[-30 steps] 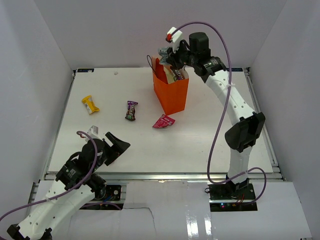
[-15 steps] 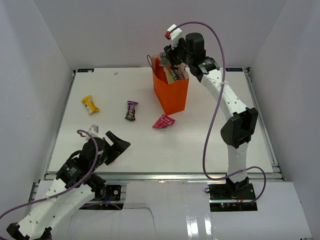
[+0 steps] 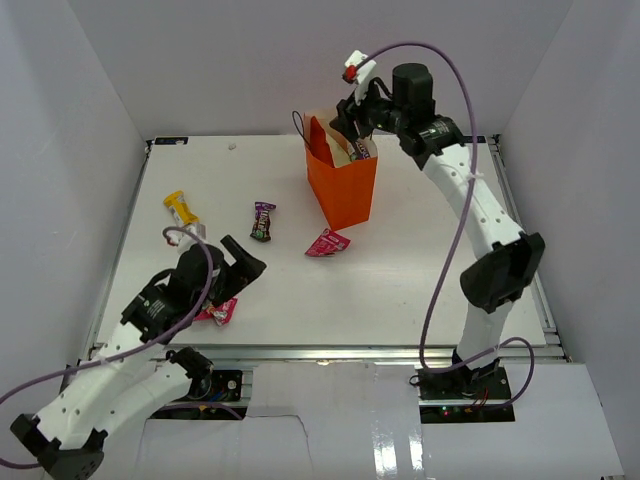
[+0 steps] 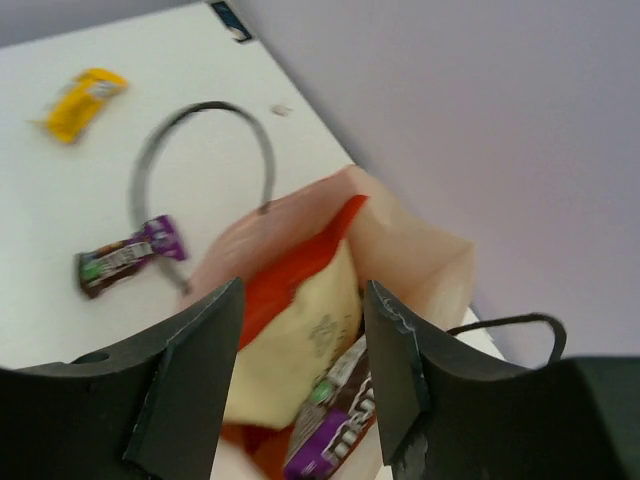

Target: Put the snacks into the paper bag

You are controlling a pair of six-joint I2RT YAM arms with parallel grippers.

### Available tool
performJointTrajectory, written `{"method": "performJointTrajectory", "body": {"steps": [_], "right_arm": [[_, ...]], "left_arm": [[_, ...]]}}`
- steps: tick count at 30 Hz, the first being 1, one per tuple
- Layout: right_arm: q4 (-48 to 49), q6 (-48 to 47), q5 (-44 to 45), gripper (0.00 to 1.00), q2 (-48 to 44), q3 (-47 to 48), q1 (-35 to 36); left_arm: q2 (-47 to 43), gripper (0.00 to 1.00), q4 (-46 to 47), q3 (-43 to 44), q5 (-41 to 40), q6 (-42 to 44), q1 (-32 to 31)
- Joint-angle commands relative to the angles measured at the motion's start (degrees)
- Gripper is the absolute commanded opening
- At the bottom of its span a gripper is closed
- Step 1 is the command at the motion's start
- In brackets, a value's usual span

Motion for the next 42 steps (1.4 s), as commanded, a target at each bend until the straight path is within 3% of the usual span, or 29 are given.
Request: {"method": "performJointTrajectory", "body": {"steps": [1,4,7,10,12,16,27,31,34,38,42], "right_arm": [[-2.9,-1.26,-17.39,0.58,-15.42,-5.41,-1.47],[-5.89,-1.17,-22.14,0.59,-24.3,-18.32,-3.75],[-7.56,-2.31,-25.91,0.62,-32.57,-33.26,-7.62],[-12.91,-9.59,-32.67,0.66,-38.8,-45.05,-12.54],[-17.82,-15.04,-34.36,0.67,-41.8,-51.27,-14.74],[-18.12,-17.25,-34.81,0.67,-46.73,-60.86,-16.42],[-14.6,-14.09,-35.34,0.67,-47.71,-66.87,-17.73],[-13.55,-13.21,-35.69,0.66,-47.35,-67.57,-18.35],[-12.84,-12.69,-36.04,0.66,-47.18,-68.01,-18.87],[-12.14,-11.46,-37.09,0.66,-47.18,-68.54,-19.93],[-11.96,-10.75,-37.36,0.66,-47.61,-68.98,-20.46]], "left_arm": [[10.28,0.97,2.6,7.61,-3.34,4.81,0.08],[22.59,0.98,4.1,14.38,0.6,11.83,4.11],[31.03,0.98,6.03,18.69,8.84,19.48,12.8],[40.35,0.98,8.23,22.12,12.9,27.2,17.55],[47.38,0.98,8.76,26.51,13.36,30.82,18.88],[57.23,0.98,10.51,32.76,12.3,39.42,19.77],[76.57,0.97,10.87,45.59,6.68,44.55,20.03],[80.18,0.91,9.73,47.71,5.1,44.46,20.03],[81.59,0.81,9.46,47.1,4.4,43.76,20.03],[81.42,0.76,9.46,45.69,3.6,43.32,20.03],[80.71,0.65,9.99,44.81,4.22,42.79,20.12]]}}
